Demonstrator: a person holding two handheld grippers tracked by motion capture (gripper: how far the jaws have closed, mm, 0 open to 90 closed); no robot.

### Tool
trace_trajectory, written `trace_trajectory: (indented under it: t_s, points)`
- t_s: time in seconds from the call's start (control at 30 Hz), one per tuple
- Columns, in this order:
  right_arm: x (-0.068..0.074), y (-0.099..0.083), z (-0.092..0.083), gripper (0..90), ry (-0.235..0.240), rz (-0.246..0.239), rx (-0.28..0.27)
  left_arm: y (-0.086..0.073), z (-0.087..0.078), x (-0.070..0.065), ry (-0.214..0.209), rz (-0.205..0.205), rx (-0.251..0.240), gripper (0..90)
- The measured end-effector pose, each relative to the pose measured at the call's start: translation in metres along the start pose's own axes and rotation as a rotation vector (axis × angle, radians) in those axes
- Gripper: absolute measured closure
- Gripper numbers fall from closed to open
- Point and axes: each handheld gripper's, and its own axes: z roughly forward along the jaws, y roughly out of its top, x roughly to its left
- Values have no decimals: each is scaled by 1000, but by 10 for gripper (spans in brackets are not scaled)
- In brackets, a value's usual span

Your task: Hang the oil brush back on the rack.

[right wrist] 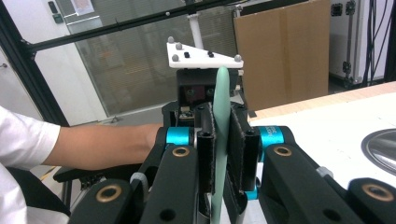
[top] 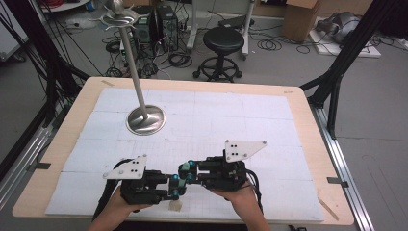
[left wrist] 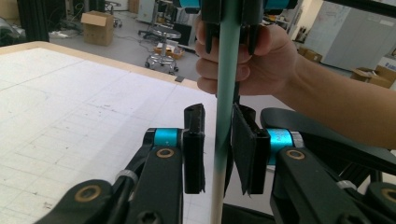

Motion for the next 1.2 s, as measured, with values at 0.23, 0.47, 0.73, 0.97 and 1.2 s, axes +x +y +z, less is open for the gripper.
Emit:
trace_trajectory:
  t_s: [0.23,0.47,0.73,0.97,1.2]
  points:
    - [-1,-3,-1,564,-60,32,-38,0,0,0,40,10,16,836]
    - [1,-1,-18,309,-214,28,-101,2,-5,6,115,2,14,837]
    - [13,-14,-66,195,-497,-29,-25,11,-21,24,270,-46,-31,838]
    - [17,-36,-100,184,-636,-15,33,40,-39,46,415,-47,-56,838]
    - [15,-47,-113,183,-680,-6,33,69,-50,61,474,-27,-80,838]
